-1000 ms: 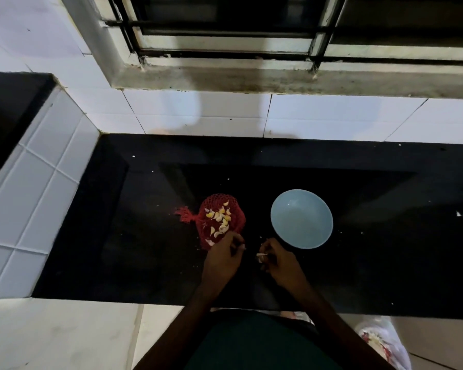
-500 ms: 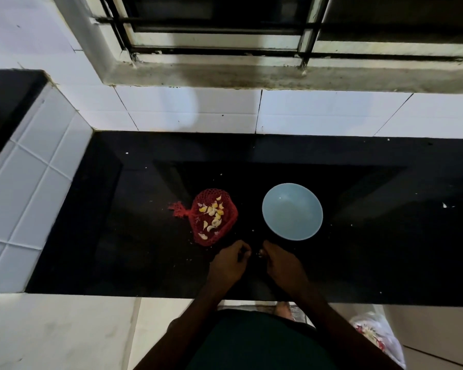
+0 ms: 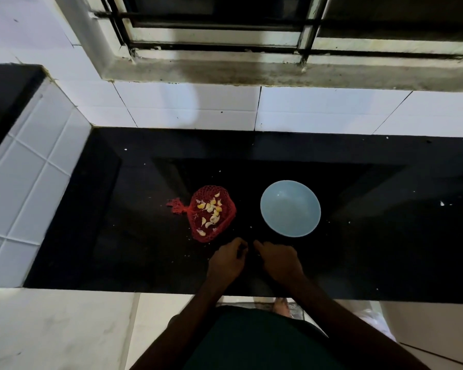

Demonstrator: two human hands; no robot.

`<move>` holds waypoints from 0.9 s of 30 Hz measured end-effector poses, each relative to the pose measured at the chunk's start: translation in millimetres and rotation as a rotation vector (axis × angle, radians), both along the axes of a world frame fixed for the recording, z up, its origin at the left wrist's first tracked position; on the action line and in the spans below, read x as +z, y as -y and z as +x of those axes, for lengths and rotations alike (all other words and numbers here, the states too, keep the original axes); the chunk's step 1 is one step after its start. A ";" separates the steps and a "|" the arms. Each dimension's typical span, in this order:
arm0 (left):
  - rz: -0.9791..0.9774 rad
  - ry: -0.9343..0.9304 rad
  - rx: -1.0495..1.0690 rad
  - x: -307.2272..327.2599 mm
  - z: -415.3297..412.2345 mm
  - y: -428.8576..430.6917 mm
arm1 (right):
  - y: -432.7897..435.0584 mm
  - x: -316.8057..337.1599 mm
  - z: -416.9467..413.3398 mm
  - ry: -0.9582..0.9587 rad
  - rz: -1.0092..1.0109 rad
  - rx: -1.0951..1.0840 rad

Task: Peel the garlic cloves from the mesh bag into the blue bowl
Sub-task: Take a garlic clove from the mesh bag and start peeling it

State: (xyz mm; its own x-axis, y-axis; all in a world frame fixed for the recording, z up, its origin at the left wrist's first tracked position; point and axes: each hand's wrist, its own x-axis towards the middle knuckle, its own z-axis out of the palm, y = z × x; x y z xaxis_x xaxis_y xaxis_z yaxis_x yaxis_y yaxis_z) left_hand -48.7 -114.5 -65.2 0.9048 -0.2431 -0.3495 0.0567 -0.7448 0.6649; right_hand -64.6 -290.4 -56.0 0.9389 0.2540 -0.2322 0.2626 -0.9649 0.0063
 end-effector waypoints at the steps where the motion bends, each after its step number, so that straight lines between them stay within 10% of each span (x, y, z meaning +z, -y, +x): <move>1: 0.009 0.000 -0.001 0.3 0.7 0.4 | -0.6 0.1 1.0 0.011 -0.017 0.010; 27: 0.006 -0.035 -0.004 3.9 15.6 -4.3 | -13.2 -4.7 0.8 0.063 0.038 -0.067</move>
